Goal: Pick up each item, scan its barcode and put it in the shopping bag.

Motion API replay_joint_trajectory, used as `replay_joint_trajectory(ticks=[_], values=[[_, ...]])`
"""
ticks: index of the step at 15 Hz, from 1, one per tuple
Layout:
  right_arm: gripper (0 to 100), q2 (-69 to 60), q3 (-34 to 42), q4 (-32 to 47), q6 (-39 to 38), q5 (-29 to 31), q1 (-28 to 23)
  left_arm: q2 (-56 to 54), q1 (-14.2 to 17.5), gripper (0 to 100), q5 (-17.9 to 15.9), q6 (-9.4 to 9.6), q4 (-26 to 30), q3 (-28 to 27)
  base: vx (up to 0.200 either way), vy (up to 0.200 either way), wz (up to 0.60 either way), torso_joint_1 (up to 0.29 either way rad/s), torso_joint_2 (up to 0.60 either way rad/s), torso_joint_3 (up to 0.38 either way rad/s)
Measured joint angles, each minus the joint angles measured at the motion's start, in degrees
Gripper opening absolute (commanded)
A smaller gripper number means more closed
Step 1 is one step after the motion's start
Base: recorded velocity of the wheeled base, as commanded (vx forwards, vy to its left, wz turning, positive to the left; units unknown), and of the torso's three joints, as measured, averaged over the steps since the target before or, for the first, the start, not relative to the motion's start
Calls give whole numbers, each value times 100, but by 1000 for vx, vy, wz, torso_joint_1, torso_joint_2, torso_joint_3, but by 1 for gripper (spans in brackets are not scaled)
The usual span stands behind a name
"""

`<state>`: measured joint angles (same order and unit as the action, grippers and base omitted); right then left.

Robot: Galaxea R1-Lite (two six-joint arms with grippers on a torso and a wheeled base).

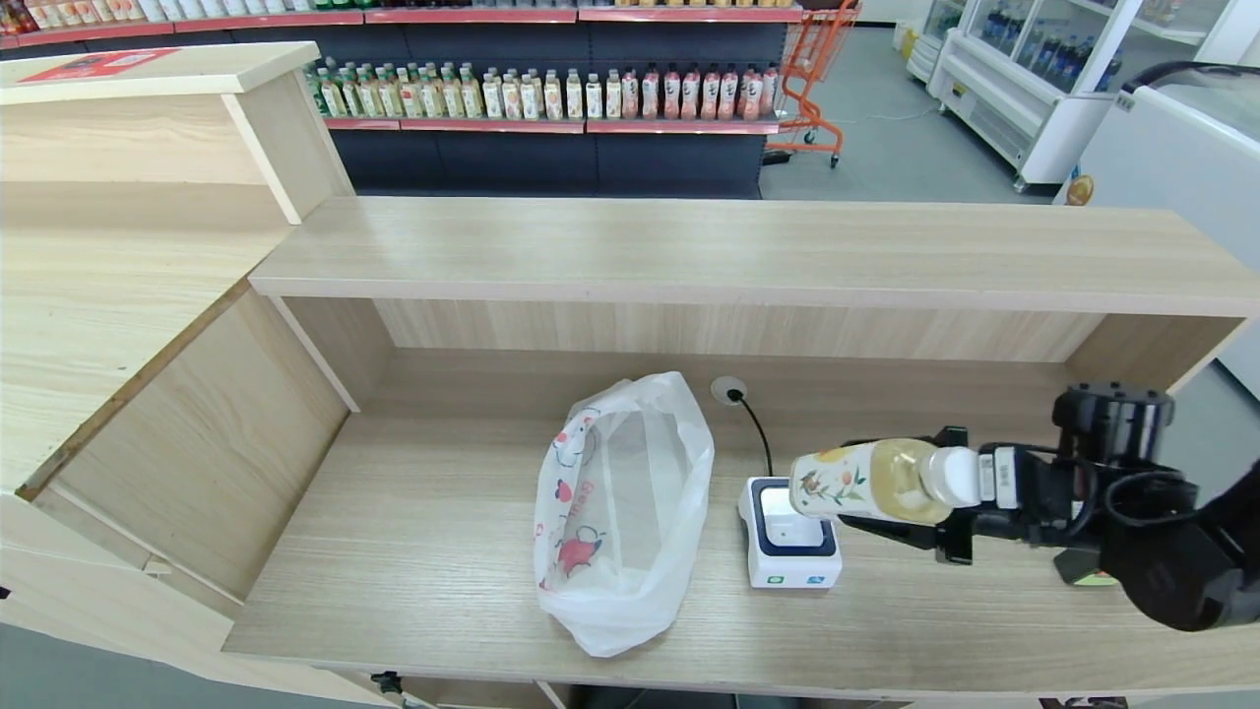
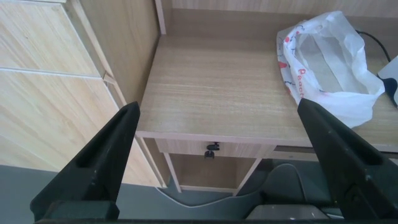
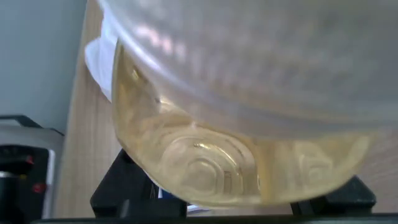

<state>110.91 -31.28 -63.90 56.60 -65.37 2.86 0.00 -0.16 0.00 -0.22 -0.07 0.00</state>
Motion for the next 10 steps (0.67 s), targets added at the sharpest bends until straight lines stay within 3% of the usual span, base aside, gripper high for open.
replay_joint_trajectory(ticks=[4,7,9,10], values=[[0,-1111,763,-30,-2905,502,-257,2,0,100,0,0,0,0,0,0,0,0,0,0],[0,-1485,880,-33,-4747,1920,-113,0,0,100,0,0,0,0,0,0,0,0,0,0],[0,-1590,863,-33,-5346,2678,239,2,0,100,0,-2,0,0,0,0,0,0,0,0],[0,-1609,868,-30,-5389,2749,341,0,-2,100,0,0,0,0,0,0,0,0,0,0]])
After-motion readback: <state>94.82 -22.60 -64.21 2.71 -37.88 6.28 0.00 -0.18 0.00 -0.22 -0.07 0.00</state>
